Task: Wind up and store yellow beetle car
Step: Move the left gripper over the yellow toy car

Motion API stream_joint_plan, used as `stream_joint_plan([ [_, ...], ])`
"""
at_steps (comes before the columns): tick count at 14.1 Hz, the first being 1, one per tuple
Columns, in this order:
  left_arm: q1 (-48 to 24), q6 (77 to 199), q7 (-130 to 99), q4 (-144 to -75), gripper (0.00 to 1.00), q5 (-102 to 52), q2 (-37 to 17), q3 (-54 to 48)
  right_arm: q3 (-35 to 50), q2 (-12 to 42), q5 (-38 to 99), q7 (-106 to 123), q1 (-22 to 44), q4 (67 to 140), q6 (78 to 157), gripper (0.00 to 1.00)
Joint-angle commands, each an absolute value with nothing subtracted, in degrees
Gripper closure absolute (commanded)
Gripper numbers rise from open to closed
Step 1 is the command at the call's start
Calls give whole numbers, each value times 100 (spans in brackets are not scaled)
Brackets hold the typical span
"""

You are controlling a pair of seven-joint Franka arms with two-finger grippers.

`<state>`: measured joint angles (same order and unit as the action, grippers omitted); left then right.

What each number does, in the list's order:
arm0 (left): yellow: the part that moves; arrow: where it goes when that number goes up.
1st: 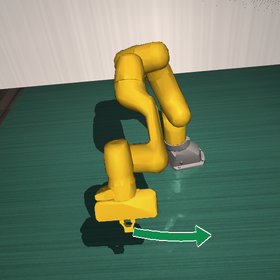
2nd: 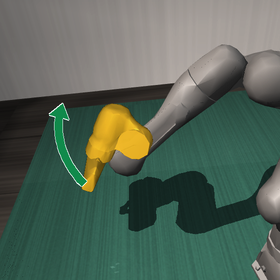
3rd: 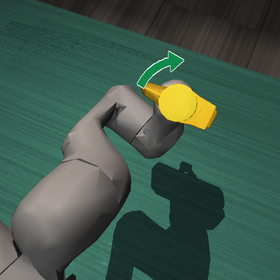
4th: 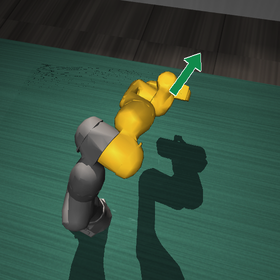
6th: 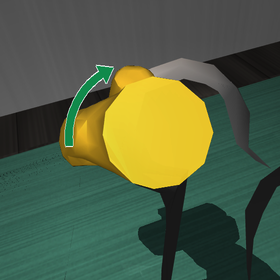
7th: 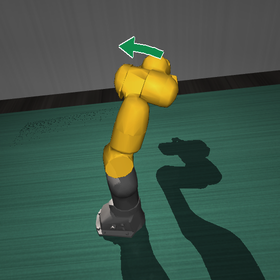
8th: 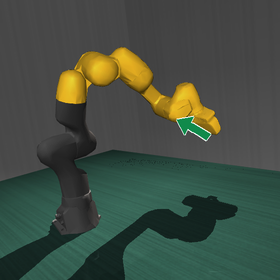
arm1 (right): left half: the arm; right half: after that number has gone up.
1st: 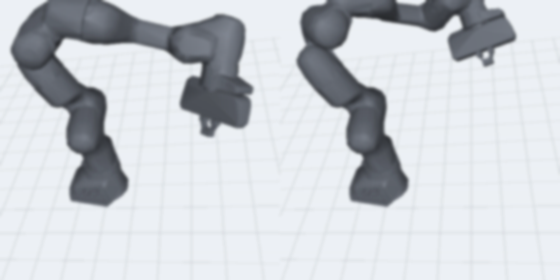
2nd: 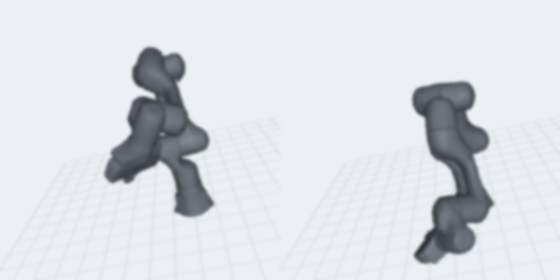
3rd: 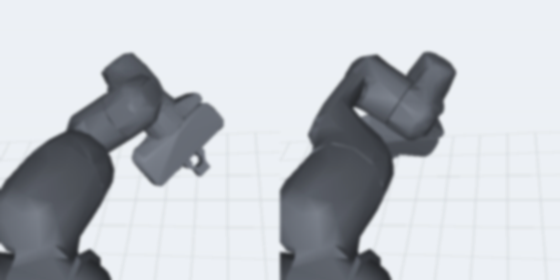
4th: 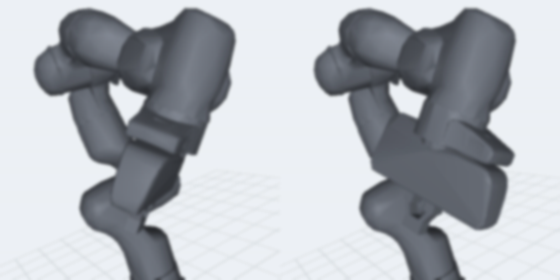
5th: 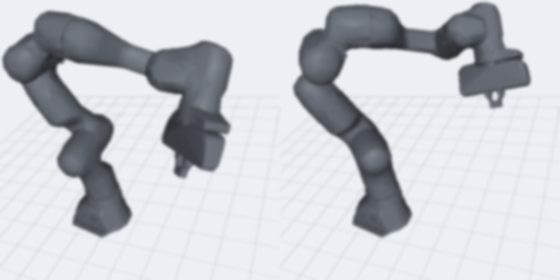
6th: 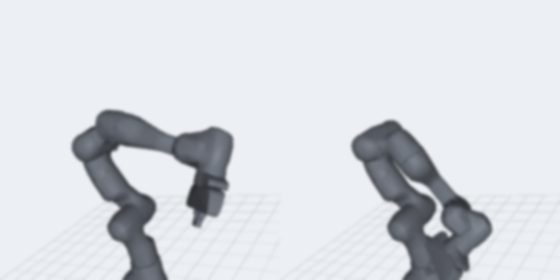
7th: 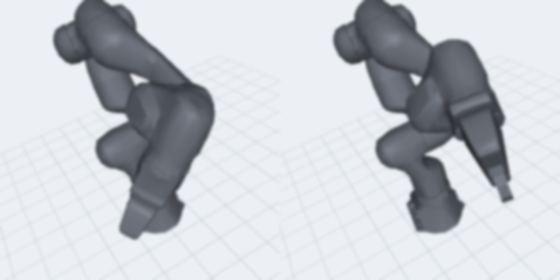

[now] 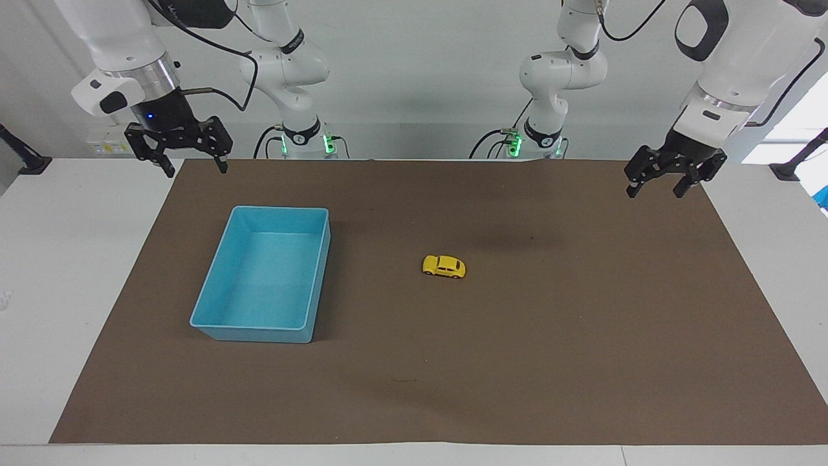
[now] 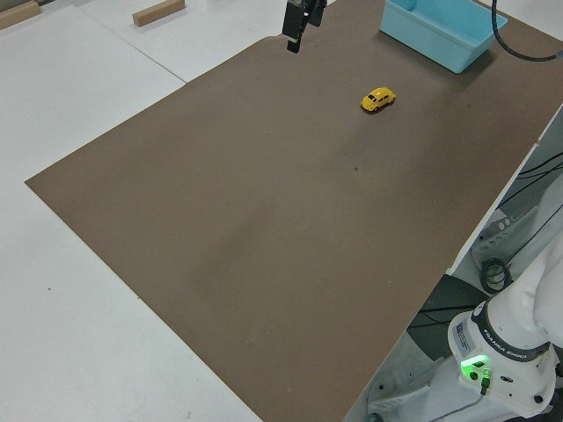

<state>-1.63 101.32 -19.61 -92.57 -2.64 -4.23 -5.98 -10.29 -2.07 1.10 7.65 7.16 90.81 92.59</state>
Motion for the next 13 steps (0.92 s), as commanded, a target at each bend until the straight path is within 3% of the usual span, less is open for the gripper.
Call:
stream_joint_plan([
  [1, -404, 10397, -3037, -9588, 0, -395, -334, -527, -1011, -176, 97, 642, 712, 9009, 9211, 0],
  [7, -816, 10669, -6639, -9914, 0, -633, -343, -527, -1011, -176, 97, 642, 712, 9017, 9211, 0],
  [11, -1536, 11109, -9951, -9949, 0, -624, -597, -519, -1011, -176, 97, 642, 712, 9018, 9211, 0],
  [13, -1818, 11074, -10457, -9984, 0, -607, -703, -510, -1019, -176, 97, 642, 712, 9018, 9211, 0],
])
